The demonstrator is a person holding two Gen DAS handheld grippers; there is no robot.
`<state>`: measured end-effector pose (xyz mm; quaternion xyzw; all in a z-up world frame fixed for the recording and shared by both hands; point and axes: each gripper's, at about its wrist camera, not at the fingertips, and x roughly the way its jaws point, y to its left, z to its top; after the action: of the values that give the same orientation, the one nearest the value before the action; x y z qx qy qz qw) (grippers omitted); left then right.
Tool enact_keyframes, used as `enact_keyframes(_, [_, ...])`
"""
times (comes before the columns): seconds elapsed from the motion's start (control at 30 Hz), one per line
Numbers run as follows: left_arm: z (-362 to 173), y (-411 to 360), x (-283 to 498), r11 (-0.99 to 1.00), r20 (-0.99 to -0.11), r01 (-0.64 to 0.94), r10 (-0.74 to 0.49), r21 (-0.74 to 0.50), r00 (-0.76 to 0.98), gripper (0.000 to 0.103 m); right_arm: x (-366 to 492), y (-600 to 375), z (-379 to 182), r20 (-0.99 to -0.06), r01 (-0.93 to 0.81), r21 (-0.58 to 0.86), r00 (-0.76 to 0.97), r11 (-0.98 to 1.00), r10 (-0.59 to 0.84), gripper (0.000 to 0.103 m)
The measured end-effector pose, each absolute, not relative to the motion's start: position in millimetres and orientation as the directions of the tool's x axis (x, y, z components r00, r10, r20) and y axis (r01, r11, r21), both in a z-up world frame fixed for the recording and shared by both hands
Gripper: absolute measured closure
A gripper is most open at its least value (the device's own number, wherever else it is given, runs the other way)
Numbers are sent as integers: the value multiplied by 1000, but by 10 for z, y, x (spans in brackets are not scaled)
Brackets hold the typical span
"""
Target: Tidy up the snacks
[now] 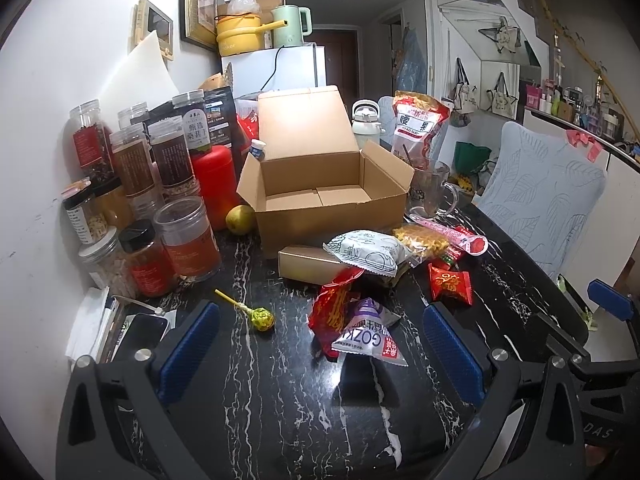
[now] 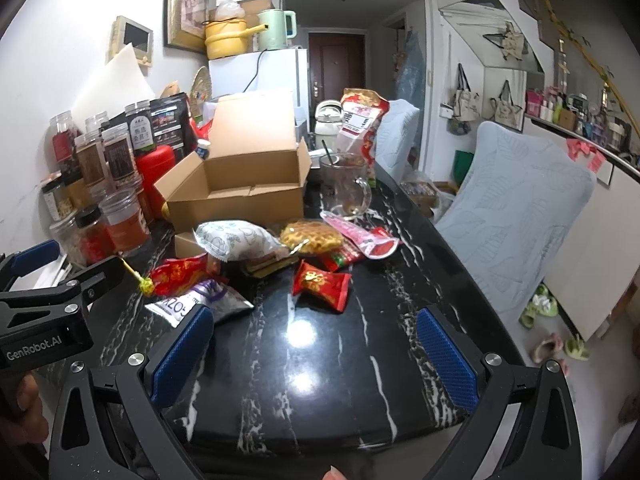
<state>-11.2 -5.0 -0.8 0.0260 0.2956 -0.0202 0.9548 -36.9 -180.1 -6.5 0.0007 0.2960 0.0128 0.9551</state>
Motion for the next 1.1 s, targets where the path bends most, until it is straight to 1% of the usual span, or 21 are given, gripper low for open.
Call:
enact_keyframes(0.73, [-54, 11, -144, 998, -570, 58, -28, 35, 821, 0, -354, -1755, -86, -570, -53, 25, 820, 998, 58, 0])
enact_keyframes(1.1, [-352, -28, 106, 991, -625, 135, -119, -22, 772, 0, -197, -1757, -309, -610, -74, 5, 790, 997, 62, 0])
